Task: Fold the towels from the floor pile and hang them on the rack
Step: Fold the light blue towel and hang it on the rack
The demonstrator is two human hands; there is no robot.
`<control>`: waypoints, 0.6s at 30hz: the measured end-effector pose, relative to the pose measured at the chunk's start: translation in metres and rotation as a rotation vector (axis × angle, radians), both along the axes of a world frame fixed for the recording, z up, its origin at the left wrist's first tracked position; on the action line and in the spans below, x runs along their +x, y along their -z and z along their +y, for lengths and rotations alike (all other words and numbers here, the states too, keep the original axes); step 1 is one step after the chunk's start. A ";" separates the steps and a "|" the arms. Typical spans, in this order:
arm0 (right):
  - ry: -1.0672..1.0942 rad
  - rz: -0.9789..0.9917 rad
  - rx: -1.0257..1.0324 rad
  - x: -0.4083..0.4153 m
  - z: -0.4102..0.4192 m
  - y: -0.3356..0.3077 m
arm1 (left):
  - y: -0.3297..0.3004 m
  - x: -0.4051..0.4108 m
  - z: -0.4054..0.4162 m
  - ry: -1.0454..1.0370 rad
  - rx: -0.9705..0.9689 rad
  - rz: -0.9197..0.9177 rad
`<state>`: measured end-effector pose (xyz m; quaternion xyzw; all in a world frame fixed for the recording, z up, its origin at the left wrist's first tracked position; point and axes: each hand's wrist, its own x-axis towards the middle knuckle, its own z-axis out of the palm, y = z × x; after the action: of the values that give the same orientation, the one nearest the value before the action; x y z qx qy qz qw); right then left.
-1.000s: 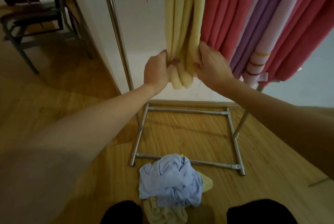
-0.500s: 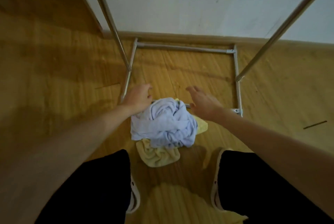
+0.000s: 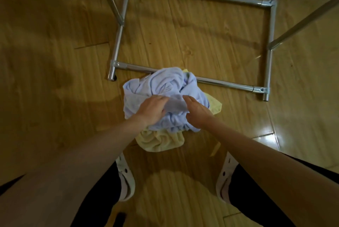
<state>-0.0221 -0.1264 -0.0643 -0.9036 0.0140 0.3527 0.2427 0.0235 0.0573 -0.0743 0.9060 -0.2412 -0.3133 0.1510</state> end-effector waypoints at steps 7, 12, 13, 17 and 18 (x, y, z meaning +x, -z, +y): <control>0.074 -0.011 0.050 -0.006 -0.002 0.012 | -0.002 -0.003 -0.007 0.147 0.044 -0.147; -0.023 -0.067 0.003 -0.015 -0.009 -0.018 | -0.043 -0.014 -0.004 0.195 -0.129 -0.315; -0.030 -0.086 -0.003 -0.015 -0.012 -0.025 | -0.055 -0.015 -0.003 0.188 -0.149 -0.340; -0.029 -0.135 0.011 -0.011 -0.020 -0.068 | -0.123 -0.029 -0.004 -0.026 -0.272 -0.366; -0.016 -0.138 0.022 -0.011 -0.021 -0.082 | -0.143 -0.032 -0.006 -0.120 -0.292 -0.357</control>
<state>-0.0330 -0.1474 0.0175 -0.9232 -0.0138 0.2914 0.2501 -0.0089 0.0513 0.0691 0.9284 -0.2524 -0.1003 0.2536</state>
